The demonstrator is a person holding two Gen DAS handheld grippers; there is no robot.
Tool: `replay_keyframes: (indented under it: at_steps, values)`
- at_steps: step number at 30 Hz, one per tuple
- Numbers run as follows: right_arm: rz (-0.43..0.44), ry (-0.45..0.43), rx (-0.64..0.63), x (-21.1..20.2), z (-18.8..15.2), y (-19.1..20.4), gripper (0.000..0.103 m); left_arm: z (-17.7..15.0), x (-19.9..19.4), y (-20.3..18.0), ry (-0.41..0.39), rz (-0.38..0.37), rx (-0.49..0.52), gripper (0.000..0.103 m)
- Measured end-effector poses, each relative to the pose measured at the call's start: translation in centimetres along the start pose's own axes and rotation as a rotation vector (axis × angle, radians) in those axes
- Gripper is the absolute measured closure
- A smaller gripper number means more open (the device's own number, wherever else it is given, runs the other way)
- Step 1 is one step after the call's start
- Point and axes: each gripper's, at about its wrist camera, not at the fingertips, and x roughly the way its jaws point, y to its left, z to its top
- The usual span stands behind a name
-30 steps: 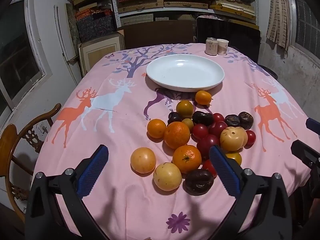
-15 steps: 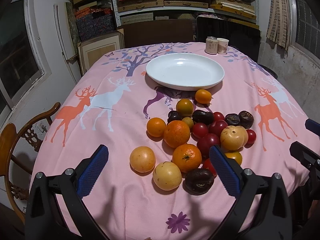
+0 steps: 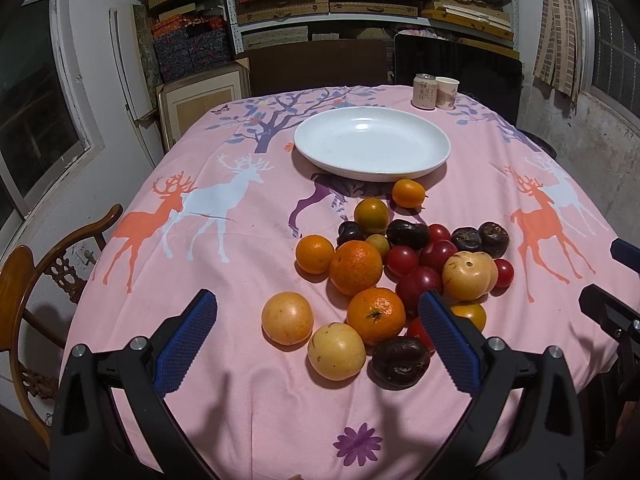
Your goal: Organize fruits
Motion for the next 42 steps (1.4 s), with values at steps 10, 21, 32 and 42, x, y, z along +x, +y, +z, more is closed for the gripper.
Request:
replay_keyframes:
  at_steps: [10, 21, 32, 42]
  values:
    - [-0.001, -0.001, -0.001, 0.02, 0.0, 0.04, 0.003, -0.01, 0.03, -0.02, 0.0, 0.0, 0.0, 0.004]
    - [-0.002, 0.0, -0.001, 0.0, -0.01, 0.07, 0.003, 0.0, 0.01, -0.03, 0.0, 0.0, 0.0, 0.004]
    - [-0.001, 0.0, 0.0, 0.04, -0.12, 0.14, 0.003, -0.02, 0.01, -0.03, 0.0, 0.0, -0.001, 0.004]
    - [0.002, 0.004, -0.001, 0.11, -0.26, 0.38, 0.003, -0.03, -0.1, 0.21, 0.001, 0.0, -0.003, 0.004]
